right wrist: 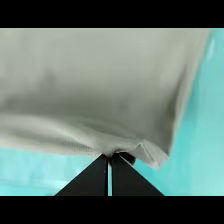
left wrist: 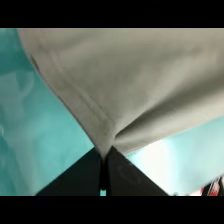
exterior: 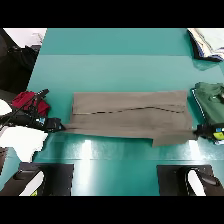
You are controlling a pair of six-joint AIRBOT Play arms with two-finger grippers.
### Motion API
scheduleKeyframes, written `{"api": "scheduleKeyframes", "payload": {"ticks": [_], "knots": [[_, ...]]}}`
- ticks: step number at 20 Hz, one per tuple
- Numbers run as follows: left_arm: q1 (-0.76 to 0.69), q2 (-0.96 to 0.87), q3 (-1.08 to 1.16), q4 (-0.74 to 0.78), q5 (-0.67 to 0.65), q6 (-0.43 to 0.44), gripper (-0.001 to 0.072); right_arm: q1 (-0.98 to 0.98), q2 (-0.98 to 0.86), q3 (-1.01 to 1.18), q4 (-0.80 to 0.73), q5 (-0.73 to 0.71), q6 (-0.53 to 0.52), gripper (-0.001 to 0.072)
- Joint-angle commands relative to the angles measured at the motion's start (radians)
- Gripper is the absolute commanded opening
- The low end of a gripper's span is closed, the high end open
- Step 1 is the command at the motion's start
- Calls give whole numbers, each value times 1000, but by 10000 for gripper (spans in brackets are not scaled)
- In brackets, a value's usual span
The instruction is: Fold the shirts.
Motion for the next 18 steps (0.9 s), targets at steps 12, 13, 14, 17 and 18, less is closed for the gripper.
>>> {"api": "scheduleKeyframes", "payload": {"ticks": [12, 13, 14, 17, 18], "knots": [[0, -528, 340, -140, 357, -8, 24, 173, -713, 523, 56, -201, -37, 14], [0, -556, 364, -145, 369, -8, 24, 173, -744, 556, 56, -202, -31, 14], [0, -578, 381, -148, 377, -8, 24, 173, -772, 585, 57, -201, -29, 15], [0, -625, 406, -153, 406, -7, 25, 174, -842, 666, 70, -202, -6, 15], [0, -632, 406, -157, 424, -8, 25, 174, -859, 686, 82, -203, -6, 16]]}}
